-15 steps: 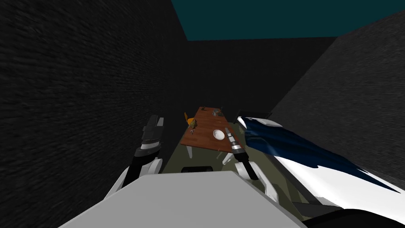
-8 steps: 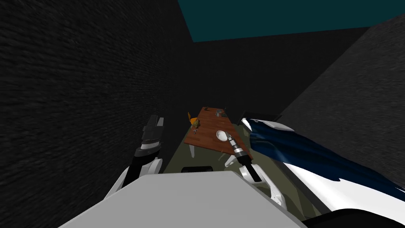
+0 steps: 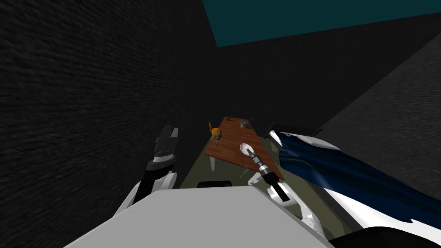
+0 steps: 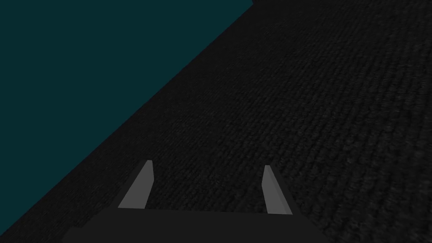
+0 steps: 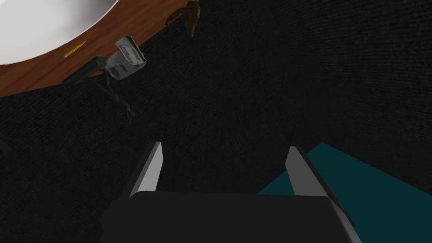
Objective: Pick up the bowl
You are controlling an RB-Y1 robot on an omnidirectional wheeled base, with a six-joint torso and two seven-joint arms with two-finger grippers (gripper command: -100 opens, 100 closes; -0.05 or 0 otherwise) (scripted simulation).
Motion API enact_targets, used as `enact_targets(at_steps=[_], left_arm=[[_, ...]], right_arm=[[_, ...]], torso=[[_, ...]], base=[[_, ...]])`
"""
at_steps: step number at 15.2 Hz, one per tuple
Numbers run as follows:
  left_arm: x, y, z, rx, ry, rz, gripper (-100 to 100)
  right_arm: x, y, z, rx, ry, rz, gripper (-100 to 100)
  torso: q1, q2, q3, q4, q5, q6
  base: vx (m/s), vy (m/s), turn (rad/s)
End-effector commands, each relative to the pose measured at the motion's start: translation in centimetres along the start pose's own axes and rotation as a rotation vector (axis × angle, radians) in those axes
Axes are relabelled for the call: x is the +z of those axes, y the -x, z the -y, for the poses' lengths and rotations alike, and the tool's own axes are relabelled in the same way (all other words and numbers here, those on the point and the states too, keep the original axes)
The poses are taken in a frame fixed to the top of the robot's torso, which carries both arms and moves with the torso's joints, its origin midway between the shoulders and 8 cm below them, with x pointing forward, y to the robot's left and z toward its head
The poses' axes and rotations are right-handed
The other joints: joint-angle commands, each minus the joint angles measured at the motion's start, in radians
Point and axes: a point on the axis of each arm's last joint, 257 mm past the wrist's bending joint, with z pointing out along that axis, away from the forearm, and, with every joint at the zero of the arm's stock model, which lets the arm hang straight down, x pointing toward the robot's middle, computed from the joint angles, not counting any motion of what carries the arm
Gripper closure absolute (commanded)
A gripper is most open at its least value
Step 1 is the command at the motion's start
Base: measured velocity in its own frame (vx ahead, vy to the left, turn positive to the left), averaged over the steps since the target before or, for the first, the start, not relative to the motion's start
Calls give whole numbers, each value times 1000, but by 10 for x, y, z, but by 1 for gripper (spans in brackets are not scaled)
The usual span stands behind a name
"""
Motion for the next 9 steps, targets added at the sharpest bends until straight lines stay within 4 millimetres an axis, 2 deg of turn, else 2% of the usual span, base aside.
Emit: enact_targets(at_steps=[1, 3, 4, 6, 7, 9], left_arm=[[0, 0, 0, 0, 0, 0, 0], [0, 0, 0, 0, 0, 0, 0], [0, 0, 0, 0, 0, 0, 0], [0, 0, 0, 0, 0, 0, 0], [0, 0, 0, 0, 0, 0, 0], [0, 0, 0, 0, 0, 0, 0]], right_arm=[[-4, -5, 20, -40, -28, -30, -100], [-7, -9, 29, -39, -47, -38, -100], [-14, -11, 48, -98, -73, -75, -100], [-19, -17, 61, -95, -100, -87, -100], [-25, -16, 76, -155, -118, -120, -100], [-33, -23, 93, -152, -155, -137, -100]], torso=[[0, 0, 0, 0, 0, 0], [0, 0, 0, 0, 0, 1], [-1, 0, 0, 0, 0, 1], [0, 0, 0, 0, 0, 0], [0, 0, 0, 0, 0, 1], [1, 0, 0, 0, 0, 0]], base=[[-4, 51, 230], [0, 25, 20], [-8, 37, 191], [-6, 41, 149], [-2, 55, 148], [-2, 53, 140]])
